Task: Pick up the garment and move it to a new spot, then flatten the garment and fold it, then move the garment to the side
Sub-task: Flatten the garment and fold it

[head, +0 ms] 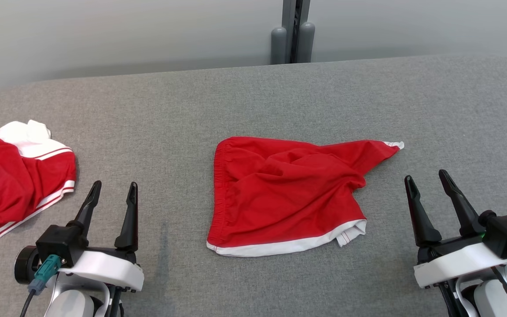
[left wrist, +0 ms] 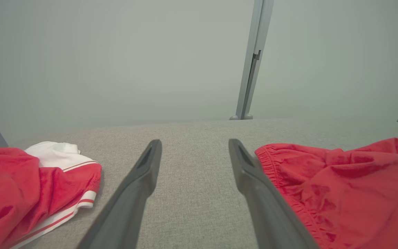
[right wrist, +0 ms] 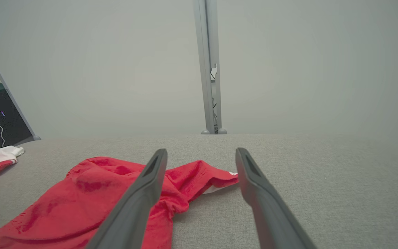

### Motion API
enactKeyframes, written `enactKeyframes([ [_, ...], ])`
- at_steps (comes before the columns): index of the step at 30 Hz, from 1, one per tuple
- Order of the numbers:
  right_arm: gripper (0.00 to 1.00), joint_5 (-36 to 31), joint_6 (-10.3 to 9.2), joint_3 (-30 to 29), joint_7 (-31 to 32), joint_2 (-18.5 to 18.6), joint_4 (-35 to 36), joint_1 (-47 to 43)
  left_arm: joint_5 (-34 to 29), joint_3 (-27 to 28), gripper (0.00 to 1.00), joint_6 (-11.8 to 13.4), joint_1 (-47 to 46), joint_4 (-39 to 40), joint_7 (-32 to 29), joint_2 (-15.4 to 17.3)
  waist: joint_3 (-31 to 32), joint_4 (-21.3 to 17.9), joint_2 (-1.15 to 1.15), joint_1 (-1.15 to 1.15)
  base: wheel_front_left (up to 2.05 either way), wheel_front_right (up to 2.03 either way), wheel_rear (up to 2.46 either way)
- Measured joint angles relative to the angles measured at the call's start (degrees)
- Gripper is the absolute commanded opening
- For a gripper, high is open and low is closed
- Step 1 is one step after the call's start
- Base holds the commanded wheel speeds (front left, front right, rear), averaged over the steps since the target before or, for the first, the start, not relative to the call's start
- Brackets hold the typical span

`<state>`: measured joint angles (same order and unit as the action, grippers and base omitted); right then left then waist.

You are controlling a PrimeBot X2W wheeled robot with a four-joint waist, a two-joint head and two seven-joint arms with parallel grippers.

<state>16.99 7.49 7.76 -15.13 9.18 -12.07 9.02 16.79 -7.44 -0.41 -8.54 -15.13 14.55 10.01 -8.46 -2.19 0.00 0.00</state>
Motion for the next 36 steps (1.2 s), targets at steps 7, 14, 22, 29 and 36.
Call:
enactKeyframes([
  [7,1.0,-0.11,0.0,-0.05,0.2,-0.18,0.12,0.01,0.29,-0.34,1.0,0.18,0.01,0.16,-0.16,0.11,0.1,-0.06,0.0,0.0,0.0,0.0,0.0],
  [14,1.0,-0.15,0.0,0.08,0.49,-0.16,-0.04,0.01,0.43,-0.51,1.0,0.49,0.01,0.41,-0.15,0.16,0.0,0.01,0.0,0.0,0.0,0.0,0.0],
  [22,1.0,0.01,0.0,6.57,2.79,0.94,-6.33,-0.89,0.78,-1.02,1.0,0.48,-0.6,0.78,-0.16,0.3,-1.72,0.67,0.0,0.0,0.0,0.0,0.0],
  [29,1.0,2.93,0.01,12.04,2.74,-0.03,-14.24,-1.26,0.8,-1.74,1.0,0.03,-1.5,0.12,-0.14,0.34,-2.86,1.4,0.0,0.0,0.0,0.0,0.0],
  [36,1.0,5.97,0.01,14.12,0.98,-1.55,-19.0,2.79,0.88,-2.18,1.0,-0.03,-2.48,-0.4,0.1,0.26,-3.41,1.69,0.0,0.0,0.0,0.0,0.0],
])
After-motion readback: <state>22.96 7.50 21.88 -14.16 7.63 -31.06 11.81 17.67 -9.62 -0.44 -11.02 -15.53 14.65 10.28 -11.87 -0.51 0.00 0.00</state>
